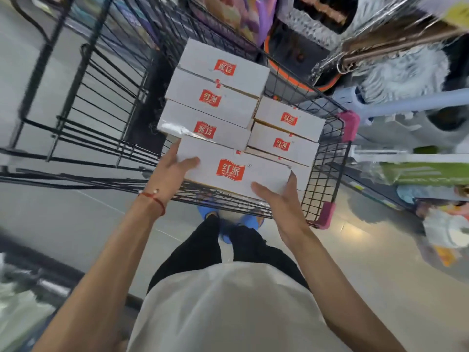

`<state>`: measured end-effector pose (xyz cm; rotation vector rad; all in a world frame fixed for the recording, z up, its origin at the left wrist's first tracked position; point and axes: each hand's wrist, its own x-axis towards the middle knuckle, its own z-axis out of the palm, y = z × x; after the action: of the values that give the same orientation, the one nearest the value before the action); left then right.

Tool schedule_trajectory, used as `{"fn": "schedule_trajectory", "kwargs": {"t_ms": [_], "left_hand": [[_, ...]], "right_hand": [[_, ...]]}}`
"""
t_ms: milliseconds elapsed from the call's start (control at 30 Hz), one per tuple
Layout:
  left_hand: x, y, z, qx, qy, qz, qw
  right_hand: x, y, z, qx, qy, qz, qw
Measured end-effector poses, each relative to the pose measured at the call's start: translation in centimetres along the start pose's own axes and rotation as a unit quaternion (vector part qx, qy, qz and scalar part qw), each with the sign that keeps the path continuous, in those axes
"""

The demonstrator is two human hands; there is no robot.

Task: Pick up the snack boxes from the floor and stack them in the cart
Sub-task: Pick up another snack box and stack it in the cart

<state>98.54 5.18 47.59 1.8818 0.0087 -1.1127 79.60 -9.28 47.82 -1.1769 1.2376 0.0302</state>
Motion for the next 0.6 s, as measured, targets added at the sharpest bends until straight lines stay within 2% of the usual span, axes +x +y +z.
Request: {"fn": "schedule_trajectory", "kwargs": {"t_ms": [200,400,600], "left_hand": [[3.3,-0.6,-3.2,0.074,0.045,-0.036,0.996],[7.1,-0.4,-5.2,0.185,0.066,-0.045,0.979],[9.3,-2.4,-5.8,0.199,0.085,-0.060,0.975]], "right_hand": [[2.4,-0.5,4.5,-0.059,-0.047,0.051,0.996],[4.8,-0.1,7.9,-0.105,-0.047,0.082,0.990],[6.8,0.6,9.8,-0.122,-0.041,0.078,0.989]]}}
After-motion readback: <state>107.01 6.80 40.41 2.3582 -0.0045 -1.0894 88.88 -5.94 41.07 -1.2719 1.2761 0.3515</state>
